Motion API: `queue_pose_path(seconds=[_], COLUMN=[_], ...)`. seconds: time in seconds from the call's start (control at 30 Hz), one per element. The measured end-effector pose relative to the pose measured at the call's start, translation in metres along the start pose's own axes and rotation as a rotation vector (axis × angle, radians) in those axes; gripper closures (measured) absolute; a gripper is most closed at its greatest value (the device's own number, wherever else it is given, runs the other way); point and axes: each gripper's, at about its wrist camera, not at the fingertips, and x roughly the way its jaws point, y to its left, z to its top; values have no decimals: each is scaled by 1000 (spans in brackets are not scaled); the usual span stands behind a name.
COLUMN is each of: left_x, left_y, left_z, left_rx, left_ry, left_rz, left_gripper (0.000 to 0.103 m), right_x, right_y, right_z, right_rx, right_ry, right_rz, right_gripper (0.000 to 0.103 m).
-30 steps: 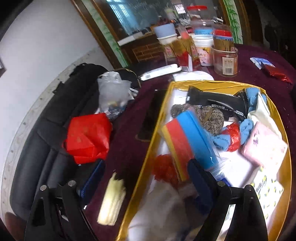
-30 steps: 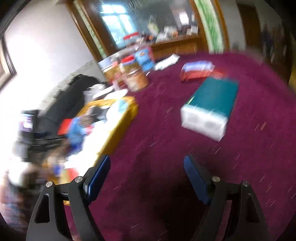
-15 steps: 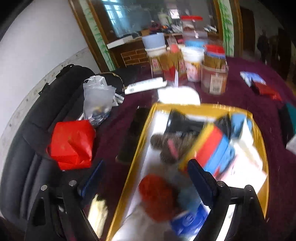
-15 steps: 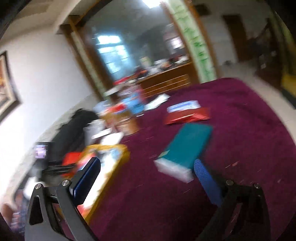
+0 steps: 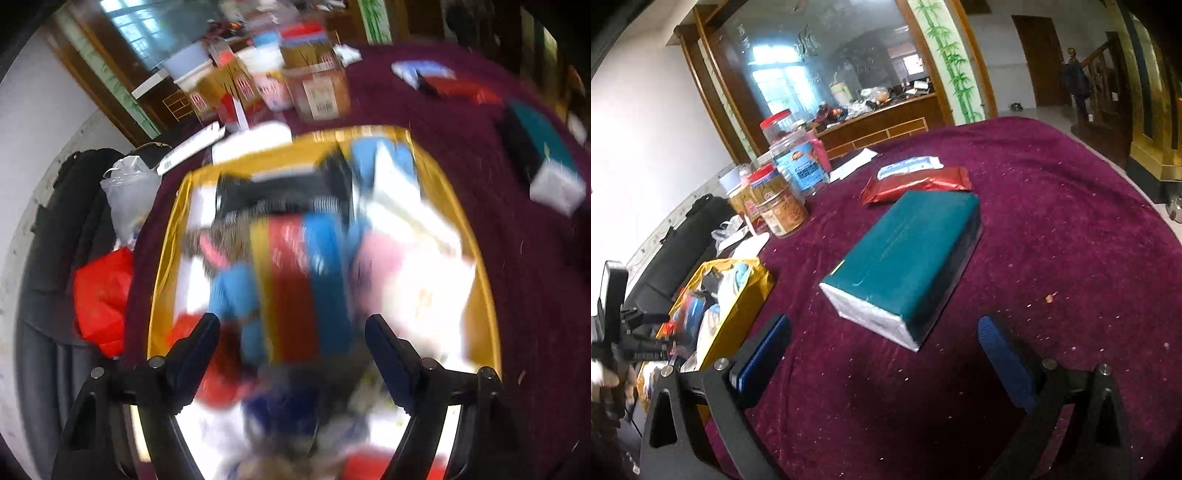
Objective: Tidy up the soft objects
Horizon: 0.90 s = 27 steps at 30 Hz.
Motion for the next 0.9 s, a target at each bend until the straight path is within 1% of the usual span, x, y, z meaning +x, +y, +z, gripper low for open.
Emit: queue_pose_path(seconds=[0.03,0.07,0.1,0.17,0.2,0.23,0.3,0.33,0.37,0.4,0.47,0.5,0.53,0.57,0.63,0.67,0.7,0.73,0.83,0.9], left_x=[1,2,1,-6,-9,-13,-13,-8,-4,4,28,34,33,31,33,37,42,48,50,38], left_y=[1,6,13,34,44,55,61,62,62,56,30,23,14,12,22,27,32,38,50,56], left_z=[-5,-8,-10,-10,-9,-4,4,11,14,18,21,22,22,23,24,23,21,19,17,18], left_rx=[17,12,-9,-90,-136,-187,-220,-221,-218,-201,-105,-66,-23,-10,-35,-33,-26,-26,-49,-82], left_ry=[15,22,23,3,-14,-42,-74,-94,-103,-100,-33,-29,-55,-64,-46,-32,-7,11,30,-2], left_rz=[39,56,34,-40,-43,-13,64,164,210,234,208,233,287,307,341,376,409,426,408,393], left_gripper=[18,18,18,18,18,18,18,18,18,18,19,19,19,19,17,16,13,13,13,13], right_x=[0,0,-1,-2,-3,-3,-2,-2,-1,-1,0,1,1,1,2,2,3,3,3,3], right_y=[2,3,4,4,5,5,5,5,6,6,8,9,10,11,11,12,12,12,12,11], right_z=[0,-1,-1,-2,-1,-1,-2,-2,-2,-2,-3,-3,-3,-4,-4,-5,-5,-5,-5,-4], right_rx=[-4,-10,-12,-15,-15,-12,-13,-13,-14,-16,-27,-34,-37,-42,-47,-50,-50,-50,-47,-45], right_ry=[3,6,7,8,8,7,12,14,14,14,13,14,14,16,18,21,24,26,30,32], right_rz=[1,3,5,11,11,12,10,6,2,-2,-14,-21,-23,-21,-21,-21,-17,-14,-9,-10], right_gripper=[2,2,2,2,2,2,2,2,2,2,2,2,2,2,2,2,2,2,2,2])
